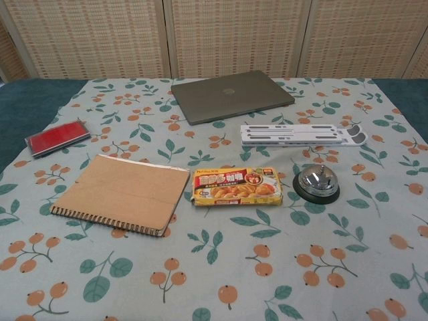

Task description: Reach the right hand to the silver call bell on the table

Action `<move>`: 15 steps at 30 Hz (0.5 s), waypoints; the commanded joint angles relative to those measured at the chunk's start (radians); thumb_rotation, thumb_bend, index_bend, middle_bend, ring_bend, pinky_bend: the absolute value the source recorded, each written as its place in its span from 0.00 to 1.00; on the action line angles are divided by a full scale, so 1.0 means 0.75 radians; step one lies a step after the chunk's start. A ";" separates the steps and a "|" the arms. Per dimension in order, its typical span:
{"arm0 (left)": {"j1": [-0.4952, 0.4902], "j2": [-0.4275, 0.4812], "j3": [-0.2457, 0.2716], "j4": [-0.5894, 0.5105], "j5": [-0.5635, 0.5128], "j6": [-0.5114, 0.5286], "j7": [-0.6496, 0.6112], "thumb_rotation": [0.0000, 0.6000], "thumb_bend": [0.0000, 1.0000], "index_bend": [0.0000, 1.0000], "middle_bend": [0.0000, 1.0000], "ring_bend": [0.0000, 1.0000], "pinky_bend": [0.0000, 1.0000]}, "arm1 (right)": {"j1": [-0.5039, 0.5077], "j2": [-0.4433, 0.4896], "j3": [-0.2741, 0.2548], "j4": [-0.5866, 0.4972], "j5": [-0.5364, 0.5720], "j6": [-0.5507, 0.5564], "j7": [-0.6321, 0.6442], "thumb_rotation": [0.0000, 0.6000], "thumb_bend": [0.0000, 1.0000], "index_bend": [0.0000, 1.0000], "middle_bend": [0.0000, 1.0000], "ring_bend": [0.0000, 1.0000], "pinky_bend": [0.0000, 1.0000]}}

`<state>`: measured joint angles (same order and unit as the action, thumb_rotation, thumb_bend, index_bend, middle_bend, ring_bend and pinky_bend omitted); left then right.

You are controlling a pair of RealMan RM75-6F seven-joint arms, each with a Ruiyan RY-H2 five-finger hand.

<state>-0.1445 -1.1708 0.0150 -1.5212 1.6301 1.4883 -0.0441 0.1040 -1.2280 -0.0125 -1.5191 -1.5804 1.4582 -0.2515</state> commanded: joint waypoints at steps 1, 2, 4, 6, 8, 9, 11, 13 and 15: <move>0.001 -0.002 0.000 0.002 0.007 0.008 0.004 1.00 0.39 0.30 0.25 0.15 0.37 | 0.002 -0.004 -0.007 0.008 -0.009 -0.010 -0.001 1.00 0.46 0.02 0.01 0.00 0.05; 0.001 -0.003 0.000 0.001 0.009 0.010 0.005 1.00 0.39 0.30 0.25 0.15 0.37 | 0.004 -0.004 -0.008 0.010 -0.012 -0.012 0.004 1.00 0.46 0.02 0.01 0.00 0.05; 0.001 0.000 0.004 -0.005 0.009 0.005 0.008 1.00 0.39 0.30 0.25 0.15 0.37 | 0.008 -0.007 -0.011 0.022 -0.025 -0.014 0.017 1.00 0.46 0.02 0.01 0.00 0.05; 0.002 0.005 0.006 -0.014 0.012 0.007 0.013 1.00 0.39 0.30 0.25 0.15 0.37 | 0.015 -0.015 -0.016 0.043 -0.047 -0.014 0.039 1.00 0.46 0.02 0.01 0.00 0.05; 0.005 0.006 0.004 -0.016 0.016 0.018 0.016 1.00 0.39 0.30 0.25 0.15 0.37 | 0.034 -0.035 -0.022 0.087 -0.094 -0.013 0.071 1.00 0.46 0.01 0.01 0.00 0.05; 0.006 0.005 0.002 -0.015 0.017 0.022 0.016 1.00 0.39 0.30 0.25 0.15 0.37 | 0.046 -0.049 -0.023 0.116 -0.115 -0.016 0.084 1.00 0.46 0.00 0.01 0.00 0.04; 0.006 0.004 0.001 -0.010 0.010 0.020 0.009 1.00 0.39 0.30 0.25 0.15 0.37 | 0.081 -0.097 -0.016 0.185 -0.136 -0.043 0.122 1.00 0.46 0.00 0.01 0.00 0.04; 0.007 0.008 0.000 -0.011 -0.003 0.012 0.000 1.00 0.39 0.30 0.25 0.15 0.37 | 0.131 -0.151 -0.012 0.228 -0.143 -0.106 0.224 1.00 0.46 0.00 0.01 0.00 0.04; 0.010 0.013 -0.005 -0.019 -0.010 0.017 -0.001 1.00 0.39 0.30 0.25 0.15 0.37 | 0.188 -0.189 -0.016 0.270 -0.164 -0.169 0.346 1.00 0.48 0.00 0.01 0.00 0.04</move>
<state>-0.1381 -1.1628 0.0132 -1.5336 1.6244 1.4997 -0.0435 0.1830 -1.3173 -0.0243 -1.3666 -1.6769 1.3978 -0.1062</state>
